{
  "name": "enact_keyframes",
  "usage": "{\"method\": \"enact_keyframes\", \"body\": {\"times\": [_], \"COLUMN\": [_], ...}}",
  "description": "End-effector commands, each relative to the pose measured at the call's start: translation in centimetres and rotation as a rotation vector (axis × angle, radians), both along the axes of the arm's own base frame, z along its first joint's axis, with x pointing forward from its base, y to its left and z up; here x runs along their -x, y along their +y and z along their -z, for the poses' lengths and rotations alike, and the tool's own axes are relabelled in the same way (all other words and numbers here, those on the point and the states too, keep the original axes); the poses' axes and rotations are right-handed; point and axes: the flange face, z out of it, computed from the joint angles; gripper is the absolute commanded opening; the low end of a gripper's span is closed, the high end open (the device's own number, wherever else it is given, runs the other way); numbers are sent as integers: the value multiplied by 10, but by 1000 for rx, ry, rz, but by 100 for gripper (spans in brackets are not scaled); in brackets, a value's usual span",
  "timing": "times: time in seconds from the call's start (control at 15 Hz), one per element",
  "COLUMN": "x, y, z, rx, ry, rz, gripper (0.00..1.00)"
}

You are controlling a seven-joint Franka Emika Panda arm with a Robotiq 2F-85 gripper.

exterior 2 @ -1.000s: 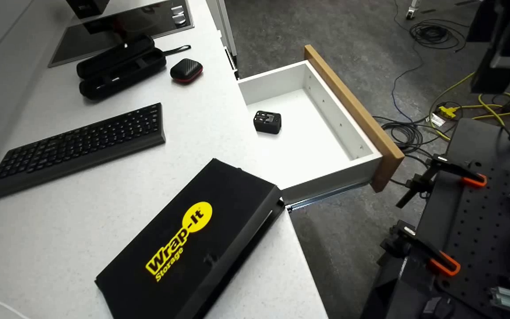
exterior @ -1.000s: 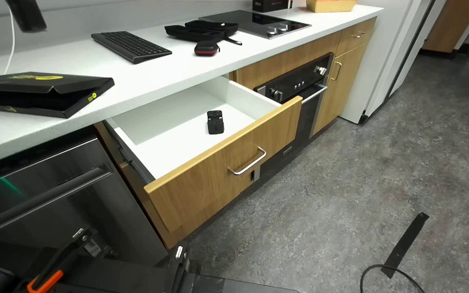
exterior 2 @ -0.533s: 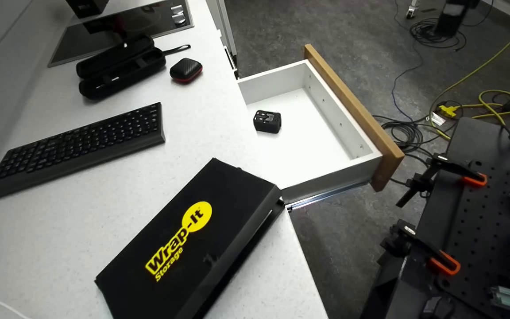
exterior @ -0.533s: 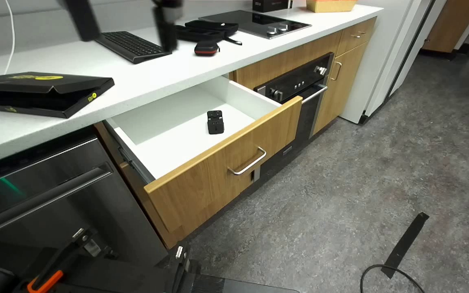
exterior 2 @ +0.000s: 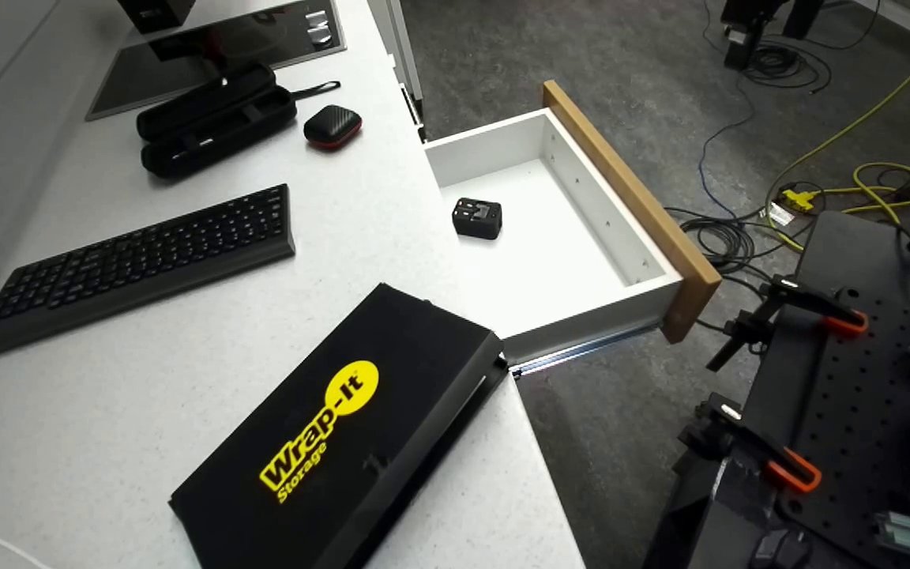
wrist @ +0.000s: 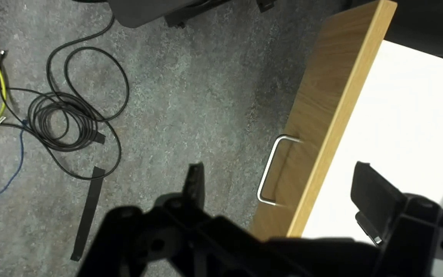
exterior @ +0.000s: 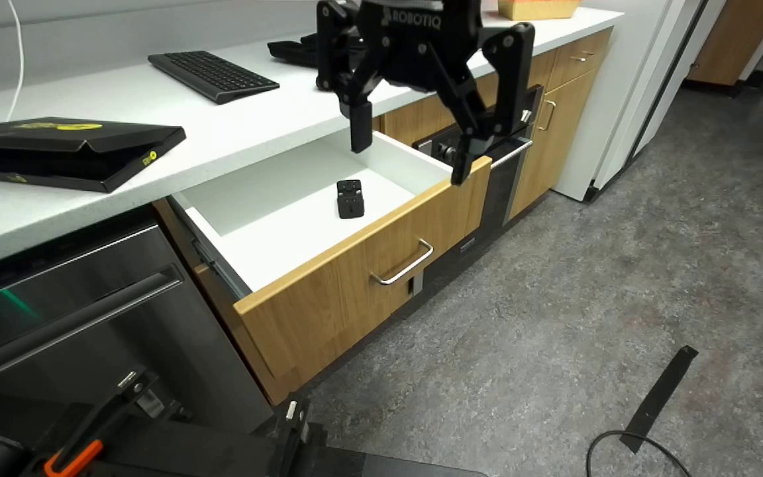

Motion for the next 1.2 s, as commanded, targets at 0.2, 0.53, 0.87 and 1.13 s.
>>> {"method": "enact_keyframes", "body": {"times": [0.2, 0.53, 0.87, 1.13], "x": [-14, -54, -72, -91], "y": [2, -35, -79, -103], "z": [6, 63, 120, 166], "rx": [59, 151, 243, 270], "ry": [-65, -111, -32, 44], "rz": [50, 243, 379, 466], "gripper": [100, 100, 100, 100]}}
